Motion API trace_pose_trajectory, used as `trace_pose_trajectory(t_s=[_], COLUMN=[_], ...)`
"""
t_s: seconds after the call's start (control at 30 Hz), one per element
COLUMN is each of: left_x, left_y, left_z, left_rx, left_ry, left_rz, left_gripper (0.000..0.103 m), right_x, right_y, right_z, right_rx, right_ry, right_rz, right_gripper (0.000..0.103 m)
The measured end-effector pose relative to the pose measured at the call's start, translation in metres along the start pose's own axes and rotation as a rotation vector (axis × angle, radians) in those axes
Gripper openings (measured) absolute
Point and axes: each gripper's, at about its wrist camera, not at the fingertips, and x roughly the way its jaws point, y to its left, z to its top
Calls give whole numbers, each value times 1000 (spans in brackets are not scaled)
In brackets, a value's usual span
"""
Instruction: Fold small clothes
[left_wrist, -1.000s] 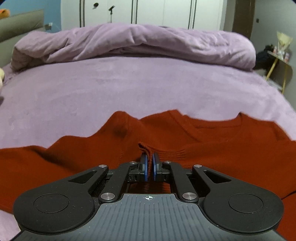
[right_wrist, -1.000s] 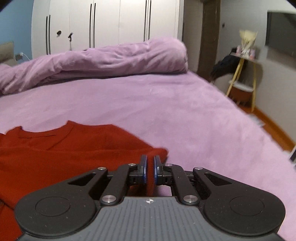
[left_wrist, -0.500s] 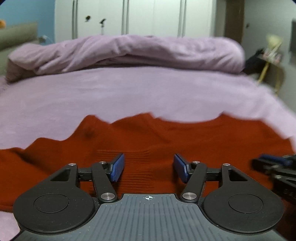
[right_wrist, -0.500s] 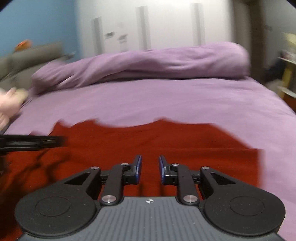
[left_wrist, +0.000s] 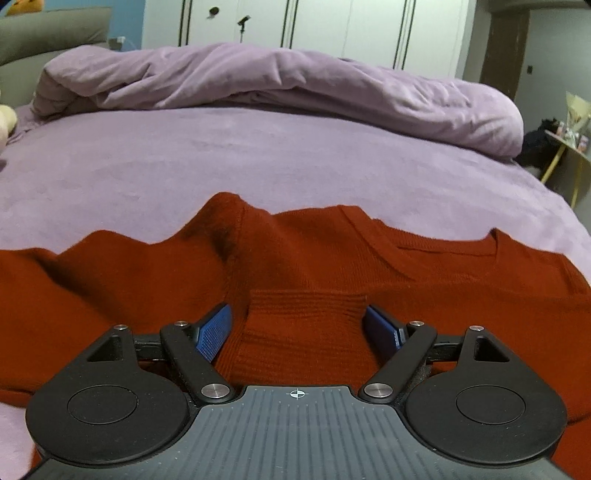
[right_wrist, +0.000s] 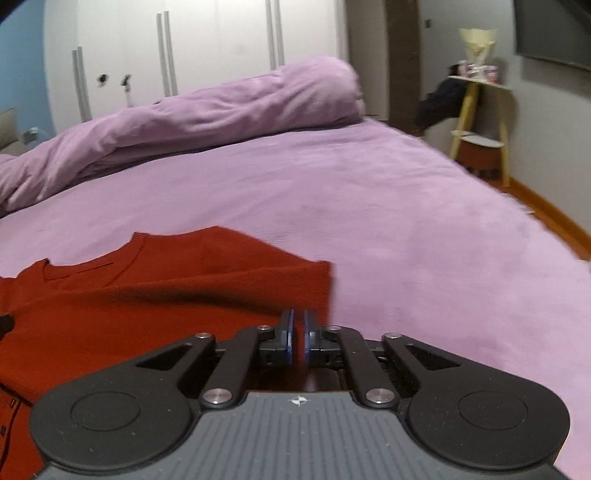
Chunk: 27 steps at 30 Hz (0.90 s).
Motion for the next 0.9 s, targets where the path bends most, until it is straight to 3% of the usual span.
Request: trace_pose_trajectory(t_s=[0.13, 0.3, 0.37, 0.47, 0.53, 0.7, 0.9], left_x=[-22, -48, -52, -48, -45, -37, -26], left_y=[2, 5, 7, 10, 9, 10, 13], left_z=[-5, -11, -12, -12, -12, -11, -9], left_rx=[3, 1, -5, -12, -12, 28, 47], left_ry=[6, 6, 17, 48, 67, 66, 74], left_rz=[-9, -14, -21, -18, -9, 36, 54], left_gripper=[84, 83, 83, 83, 83, 86, 90], right_x=[-41, -49, -50, -34, -26, -23, -28], right_y=[-23, -28, -30, -18, -13, -1, 25], right_z=[-22, -30, -32, -31, -33, -31, -44], right_rx=[248, 358, 428, 377, 328, 200, -28], right_ry=[85, 150, 154, 179, 191, 142, 78], right_rz=[224, 234, 294, 289, 235, 137, 48], right_gripper=[26, 29, 29, 29, 16, 5, 6])
